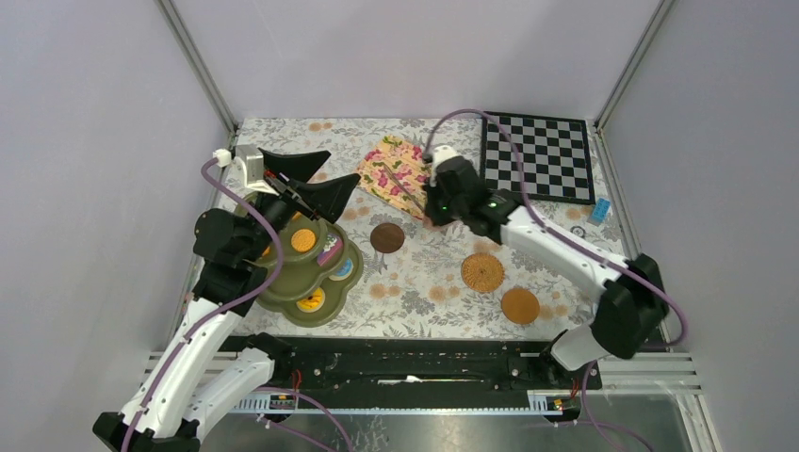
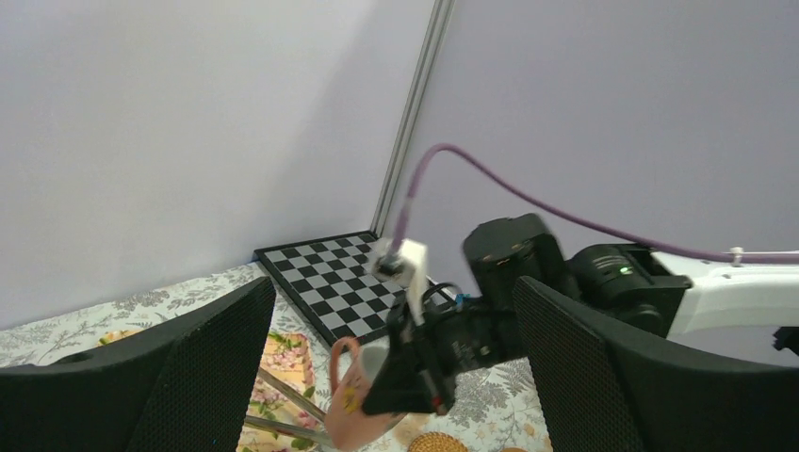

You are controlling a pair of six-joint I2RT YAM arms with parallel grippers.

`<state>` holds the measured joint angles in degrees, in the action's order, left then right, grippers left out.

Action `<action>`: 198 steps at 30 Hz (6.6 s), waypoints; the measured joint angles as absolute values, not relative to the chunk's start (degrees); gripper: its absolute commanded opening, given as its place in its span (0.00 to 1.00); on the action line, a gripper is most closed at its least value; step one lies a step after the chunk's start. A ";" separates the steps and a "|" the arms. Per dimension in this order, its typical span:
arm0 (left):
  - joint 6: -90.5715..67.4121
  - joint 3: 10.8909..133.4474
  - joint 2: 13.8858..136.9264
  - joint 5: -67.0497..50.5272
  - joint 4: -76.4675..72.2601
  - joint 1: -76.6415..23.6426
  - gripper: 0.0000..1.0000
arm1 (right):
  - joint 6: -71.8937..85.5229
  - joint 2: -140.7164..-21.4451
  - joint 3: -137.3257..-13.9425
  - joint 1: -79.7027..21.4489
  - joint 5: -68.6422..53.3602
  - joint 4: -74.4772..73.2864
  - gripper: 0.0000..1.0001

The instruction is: Serve the afternoon tea

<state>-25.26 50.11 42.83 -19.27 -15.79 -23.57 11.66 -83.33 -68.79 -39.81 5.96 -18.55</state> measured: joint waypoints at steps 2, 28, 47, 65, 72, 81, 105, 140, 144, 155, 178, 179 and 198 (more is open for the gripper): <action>-25.06 50.11 42.37 -19.25 -15.75 -23.57 0.99 | 11.68 -87.57 -72.10 -42.63 5.87 -18.57 0.00; -22.44 50.11 36.60 -13.04 -14.44 -23.51 0.99 | 7.92 -118.37 -101.47 -55.13 13.87 -31.42 0.00; -22.44 50.11 36.88 -13.08 -14.39 -23.51 0.99 | 7.73 -121.25 -103.53 -55.11 12.62 -31.22 0.00; -22.44 50.11 36.97 -13.26 -14.22 -23.51 0.99 | 7.84 -121.12 -105.23 -55.09 12.91 -30.74 0.43; -22.44 50.11 37.47 -13.30 -14.15 -23.51 0.99 | 8.27 -113.71 -103.48 -55.09 16.05 -31.44 0.55; -22.48 50.11 37.56 -13.67 -14.09 -23.49 0.99 | 11.73 -83.68 -71.72 -46.70 21.74 -25.82 0.57; -23.27 50.11 39.94 -15.00 -14.63 -23.51 0.99 | 20.84 -82.54 -44.16 -39.70 24.43 -20.49 0.24; -23.81 50.11 39.81 -15.44 -14.66 -23.44 0.99 | 46.92 -101.32 -48.73 -55.61 6.28 14.70 0.22; -23.81 50.11 39.79 -15.44 -14.66 -23.44 0.99 | 48.38 -101.32 -47.97 -55.99 6.44 16.19 0.22; -23.81 50.11 39.79 -15.44 -14.63 -23.44 0.99 | 47.55 -100.95 -48.31 -56.14 6.68 15.20 0.26; -24.08 50.11 40.25 -16.53 -14.70 -23.46 0.99 | 18.33 -51.44 -40.05 -31.48 55.86 -16.25 0.78; -24.05 50.11 40.29 -16.53 -14.70 -23.49 0.99 | 19.00 -50.98 -39.90 -28.99 56.14 -17.43 0.78; -24.01 50.11 40.23 -16.51 -14.66 -25.56 0.99 | 46.39 -62.94 -46.81 -1.04 50.28 -35.75 0.78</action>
<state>-24.01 50.11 40.23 -16.51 -14.66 -25.56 46.39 -62.94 -46.81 -1.04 50.28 -35.75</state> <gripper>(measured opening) 0.990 0.792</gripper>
